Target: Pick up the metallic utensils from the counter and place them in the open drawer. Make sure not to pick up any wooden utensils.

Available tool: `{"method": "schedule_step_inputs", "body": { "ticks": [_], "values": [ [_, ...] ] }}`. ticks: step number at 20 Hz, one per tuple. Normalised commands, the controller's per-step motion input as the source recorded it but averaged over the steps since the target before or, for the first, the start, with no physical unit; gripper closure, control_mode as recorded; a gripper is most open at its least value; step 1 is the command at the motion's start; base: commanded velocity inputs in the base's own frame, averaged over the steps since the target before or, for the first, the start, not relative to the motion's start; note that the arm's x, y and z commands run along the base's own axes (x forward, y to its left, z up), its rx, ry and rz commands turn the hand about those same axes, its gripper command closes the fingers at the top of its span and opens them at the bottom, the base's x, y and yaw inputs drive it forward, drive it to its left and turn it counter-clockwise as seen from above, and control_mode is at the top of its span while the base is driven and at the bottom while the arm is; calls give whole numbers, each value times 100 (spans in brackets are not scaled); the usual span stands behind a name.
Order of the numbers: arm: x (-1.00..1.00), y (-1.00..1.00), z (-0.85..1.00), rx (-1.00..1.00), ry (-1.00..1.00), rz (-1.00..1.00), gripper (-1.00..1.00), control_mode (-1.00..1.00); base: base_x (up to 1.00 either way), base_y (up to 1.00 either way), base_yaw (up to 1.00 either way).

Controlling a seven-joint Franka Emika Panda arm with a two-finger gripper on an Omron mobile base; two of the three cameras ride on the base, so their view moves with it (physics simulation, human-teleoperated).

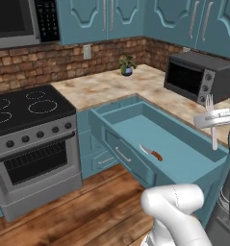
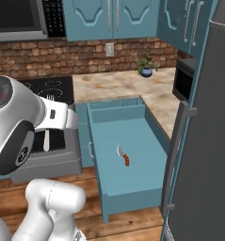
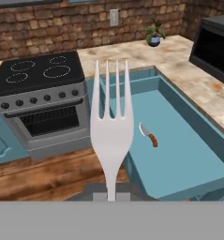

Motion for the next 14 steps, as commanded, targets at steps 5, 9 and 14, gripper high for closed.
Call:
{"method": "schedule_step_inputs", "body": {
  "ticks": [5,9,14],
  "values": [
    [60,-12,-10,-1,11,0,100,-100,2,-2,0],
    [48,-37,-42,-12,17,1,100,-100,0,0,0],
    [63,-34,-81,-10,11,8,100,-100,0,0,0]
  ]
}}
